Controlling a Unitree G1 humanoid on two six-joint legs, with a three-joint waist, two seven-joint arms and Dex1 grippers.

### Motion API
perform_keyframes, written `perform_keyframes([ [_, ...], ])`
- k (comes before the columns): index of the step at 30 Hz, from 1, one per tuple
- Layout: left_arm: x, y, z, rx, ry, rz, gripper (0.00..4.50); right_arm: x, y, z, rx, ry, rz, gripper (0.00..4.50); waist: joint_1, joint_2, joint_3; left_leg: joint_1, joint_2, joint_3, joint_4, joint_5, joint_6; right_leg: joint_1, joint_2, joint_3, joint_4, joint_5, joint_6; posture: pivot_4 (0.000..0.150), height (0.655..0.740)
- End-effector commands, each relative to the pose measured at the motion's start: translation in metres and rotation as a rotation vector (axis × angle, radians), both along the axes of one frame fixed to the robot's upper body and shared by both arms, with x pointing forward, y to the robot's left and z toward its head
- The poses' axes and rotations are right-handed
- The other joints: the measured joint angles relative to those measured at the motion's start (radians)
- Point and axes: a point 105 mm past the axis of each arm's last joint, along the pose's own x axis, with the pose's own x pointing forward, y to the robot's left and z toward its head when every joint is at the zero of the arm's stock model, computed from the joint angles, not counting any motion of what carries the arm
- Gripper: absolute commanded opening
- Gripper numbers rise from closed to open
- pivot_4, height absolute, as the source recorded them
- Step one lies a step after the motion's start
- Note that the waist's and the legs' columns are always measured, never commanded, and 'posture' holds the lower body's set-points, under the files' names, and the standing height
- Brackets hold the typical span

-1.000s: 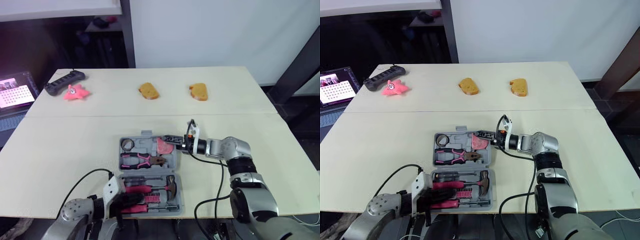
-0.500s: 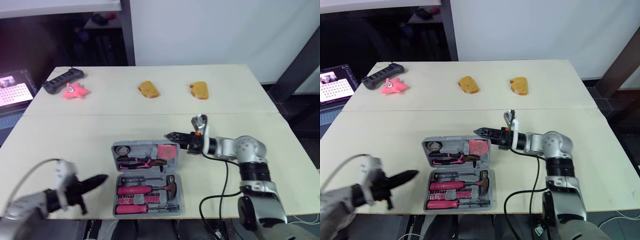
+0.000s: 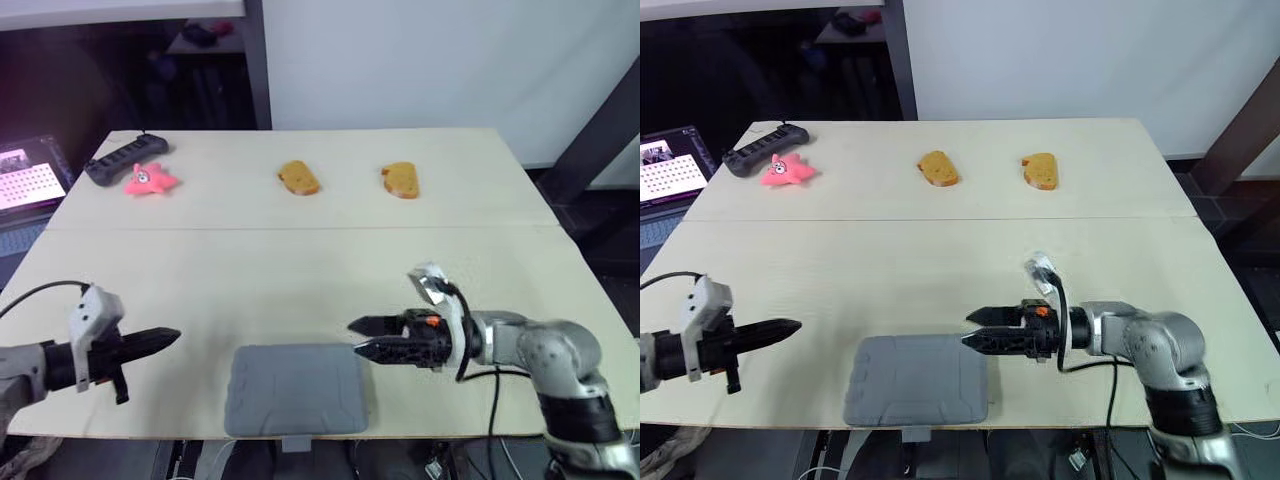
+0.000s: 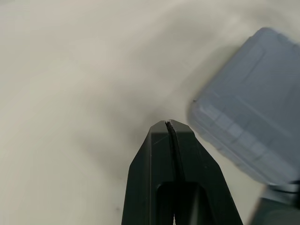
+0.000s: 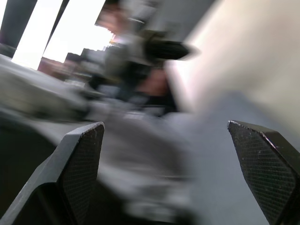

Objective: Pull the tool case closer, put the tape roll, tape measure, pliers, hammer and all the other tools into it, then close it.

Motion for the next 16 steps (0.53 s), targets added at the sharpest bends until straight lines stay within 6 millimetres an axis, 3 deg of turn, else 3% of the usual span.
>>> perform_keyframes([
  [1, -0.003, -0.004, -0.001, 0.052, -0.024, -0.045, 0.0, -0.001, -0.01, 0.021, -0.093, -0.332, 0.003, 4.44, -0.001, 0.0, 0.0, 0.0, 0.0, 0.001, 0.0, 0.0, 0.0, 0.0, 0.0, 0.0, 0.0, 0.0, 0.0, 0.15, 0.7314],
  [5, -0.001, 0.0, 0.005, 0.05, -0.071, -0.026, 0.0, 0.003, -0.044, 0.011, -0.279, -0.497, -0.058, 4.44, 0.005, -0.003, 0.0, 0.0, 0.0, 0.001, 0.0, 0.0, 0.0, 0.0, 0.0, 0.0, 0.0, 0.0, 0.0, 0.15, 0.7314],
  [10, 0.001, 0.029, 0.009, 0.116, -0.11, 0.071, 0.0, 0.011, -0.089, 0.014, -0.398, -0.619, -0.208, 4.44, 0.019, -0.005, 0.001, 0.0, 0.0, 0.001, 0.002, 0.0, 0.0, 0.001, 0.0, 0.001, 0.0, 0.0, -0.001, 0.15, 0.7314],
  [16, 0.003, 0.042, 0.012, 0.125, -0.175, 0.116, 0.0, 0.01, -0.113, 0.004, -0.484, -0.632, -0.255, 4.44, 0.027, -0.005, 0.001, 0.002, 0.0, 0.001, 0.003, 0.0, 0.0, 0.003, 0.0, 0.001, 0.0, 0.0, -0.003, 0.15, 0.7314],
])
